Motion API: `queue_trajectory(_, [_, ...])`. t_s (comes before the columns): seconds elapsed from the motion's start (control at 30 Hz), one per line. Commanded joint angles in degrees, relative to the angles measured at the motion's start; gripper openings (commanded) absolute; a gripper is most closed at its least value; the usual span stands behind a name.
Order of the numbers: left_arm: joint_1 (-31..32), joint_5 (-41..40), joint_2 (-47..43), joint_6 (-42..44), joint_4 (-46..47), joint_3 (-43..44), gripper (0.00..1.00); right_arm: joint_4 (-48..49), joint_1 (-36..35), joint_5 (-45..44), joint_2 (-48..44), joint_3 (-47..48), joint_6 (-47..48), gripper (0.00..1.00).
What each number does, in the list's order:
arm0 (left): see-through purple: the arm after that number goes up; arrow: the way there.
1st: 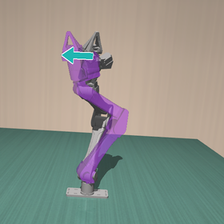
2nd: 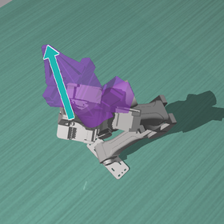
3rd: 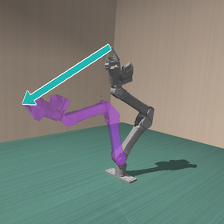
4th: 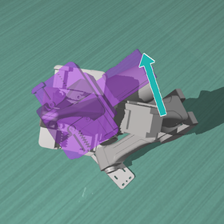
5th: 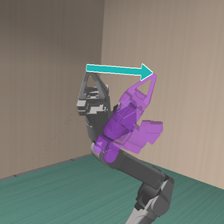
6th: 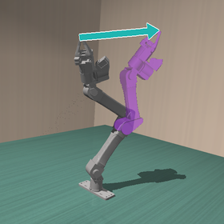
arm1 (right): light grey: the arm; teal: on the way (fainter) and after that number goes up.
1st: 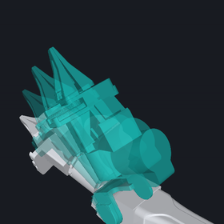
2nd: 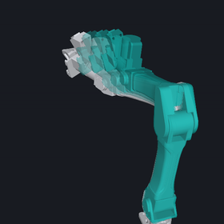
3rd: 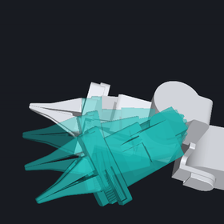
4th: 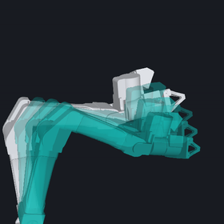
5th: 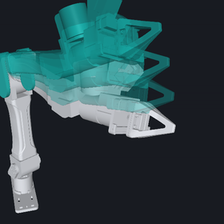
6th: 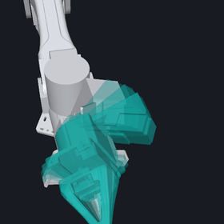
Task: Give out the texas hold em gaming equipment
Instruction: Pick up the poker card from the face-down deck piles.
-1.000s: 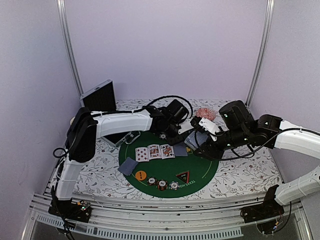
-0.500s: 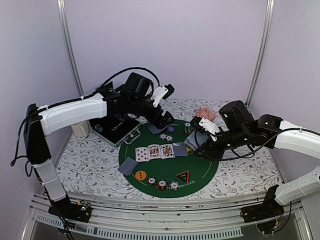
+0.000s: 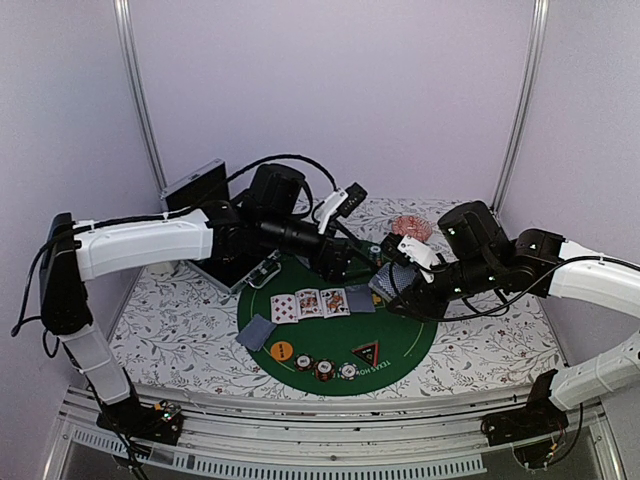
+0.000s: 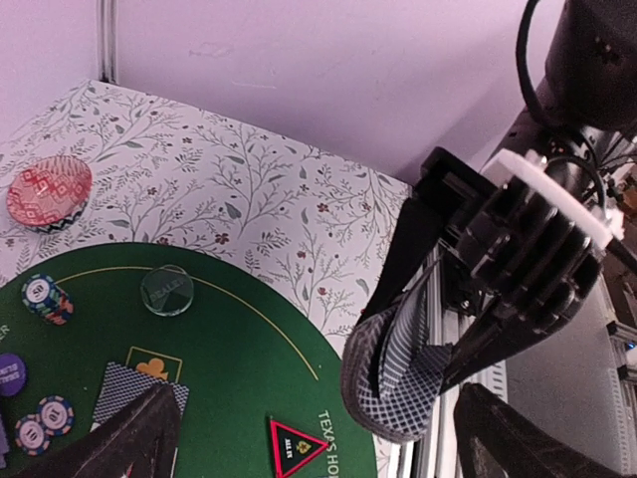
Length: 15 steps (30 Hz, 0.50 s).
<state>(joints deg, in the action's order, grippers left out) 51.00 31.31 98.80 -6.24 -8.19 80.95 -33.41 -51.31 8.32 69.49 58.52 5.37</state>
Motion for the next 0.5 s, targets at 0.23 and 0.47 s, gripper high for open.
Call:
queue_trajectory(0.23, [4.3, -8.7, 5.4, -1.2, 3.3, 3.6, 0.98, 1.7, 0.3, 1.3, -0.2, 0.5, -0.5, 0.48])
queue_trajectory(0.47, [5.6, -11.9, 7.7, -0.7, 2.5, 6.1, 0.98, 1.7, 0.3, 1.3, 0.1, 0.6, -0.4, 0.48])
